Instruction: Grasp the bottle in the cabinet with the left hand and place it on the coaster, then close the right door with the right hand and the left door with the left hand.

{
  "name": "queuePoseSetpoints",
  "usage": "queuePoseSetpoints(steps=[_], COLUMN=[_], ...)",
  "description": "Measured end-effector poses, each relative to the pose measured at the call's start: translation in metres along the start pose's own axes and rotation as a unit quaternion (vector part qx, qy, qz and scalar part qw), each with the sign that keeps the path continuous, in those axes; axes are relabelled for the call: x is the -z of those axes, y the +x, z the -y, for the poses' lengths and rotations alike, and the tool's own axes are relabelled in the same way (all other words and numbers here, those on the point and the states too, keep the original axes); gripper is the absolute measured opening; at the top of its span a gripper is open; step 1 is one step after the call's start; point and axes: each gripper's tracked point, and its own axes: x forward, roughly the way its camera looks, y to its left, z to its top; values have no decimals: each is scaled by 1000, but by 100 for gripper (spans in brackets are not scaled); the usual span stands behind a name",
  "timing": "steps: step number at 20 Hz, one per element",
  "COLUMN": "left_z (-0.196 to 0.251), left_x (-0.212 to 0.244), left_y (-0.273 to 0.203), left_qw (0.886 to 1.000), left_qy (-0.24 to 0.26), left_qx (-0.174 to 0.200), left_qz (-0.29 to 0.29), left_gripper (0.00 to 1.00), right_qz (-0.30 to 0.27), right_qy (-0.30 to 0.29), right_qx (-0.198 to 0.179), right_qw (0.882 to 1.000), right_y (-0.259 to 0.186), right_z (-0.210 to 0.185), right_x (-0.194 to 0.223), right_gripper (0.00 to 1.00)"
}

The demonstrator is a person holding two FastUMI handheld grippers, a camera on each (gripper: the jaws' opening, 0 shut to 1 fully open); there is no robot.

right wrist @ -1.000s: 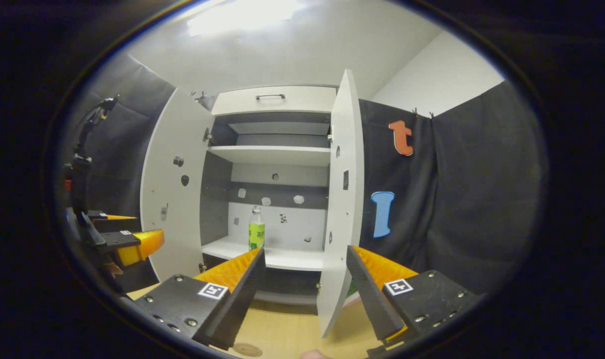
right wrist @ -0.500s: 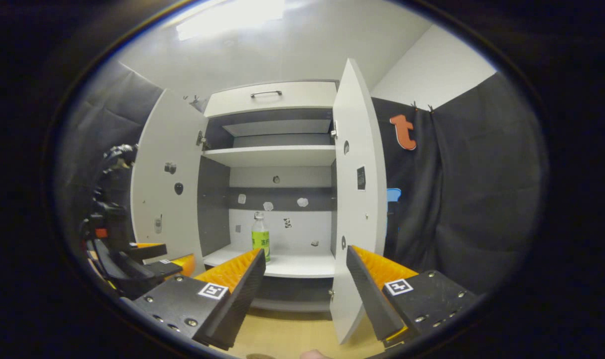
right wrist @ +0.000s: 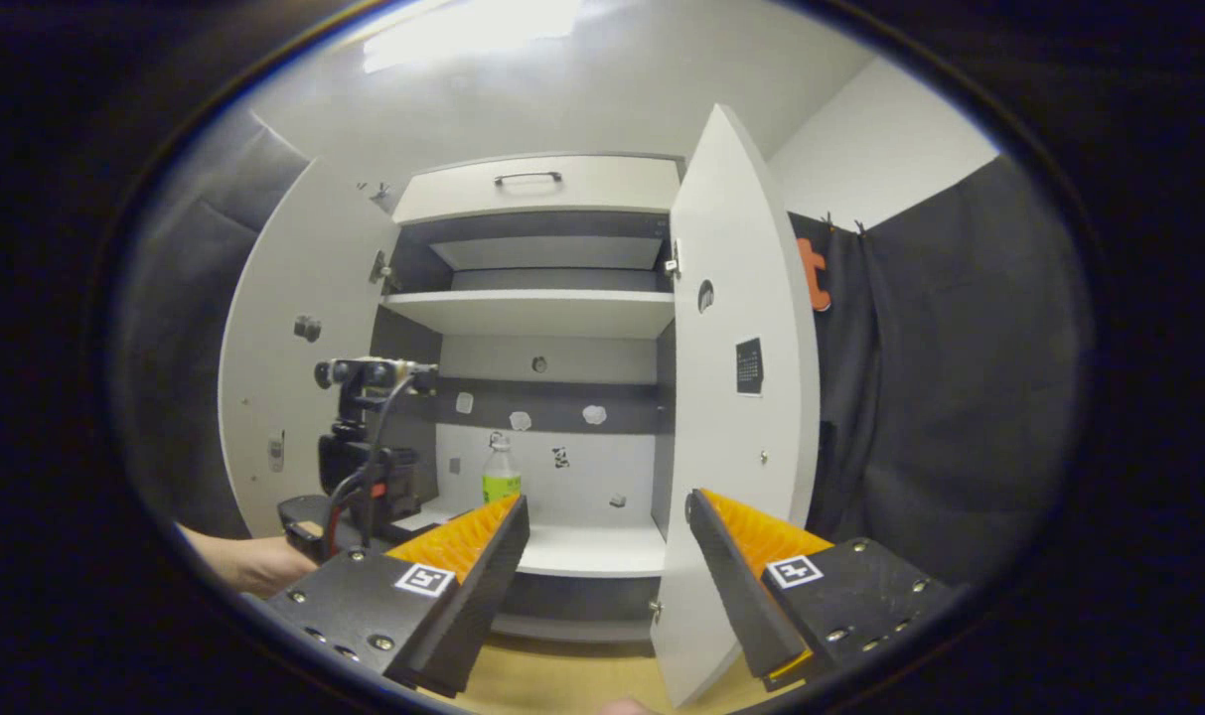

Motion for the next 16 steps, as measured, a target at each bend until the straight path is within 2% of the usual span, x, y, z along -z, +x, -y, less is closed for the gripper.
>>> queuePoseSetpoints(steps=[4,9,13,15,16], left_z=[9,9,6,12,15], left_x=[-5,1,8,11,15], left_y=[52,101,128,133,131], left_qw=[1000,1000,1000,999,998], left_qy=[0,-12,-14,-24,-28], left_qx=[8,6,7,25,34], left_qz=[4,-8,-15,-24,-33], left_gripper=[99,99,99,99,94], right_qz=[-5,-11,-14,-16,-17], right_qy=[2,9,-10,-13,-10], right_qx=[-12,5,9,12,15], right_qw=[1000,1000,1000,1000,1000], right_y=[4,8,1,-7,-12], right_z=[-10,-3,2,6,9], right_x=[11,17,23,25,25], right_gripper=[98,98,98,98,98])
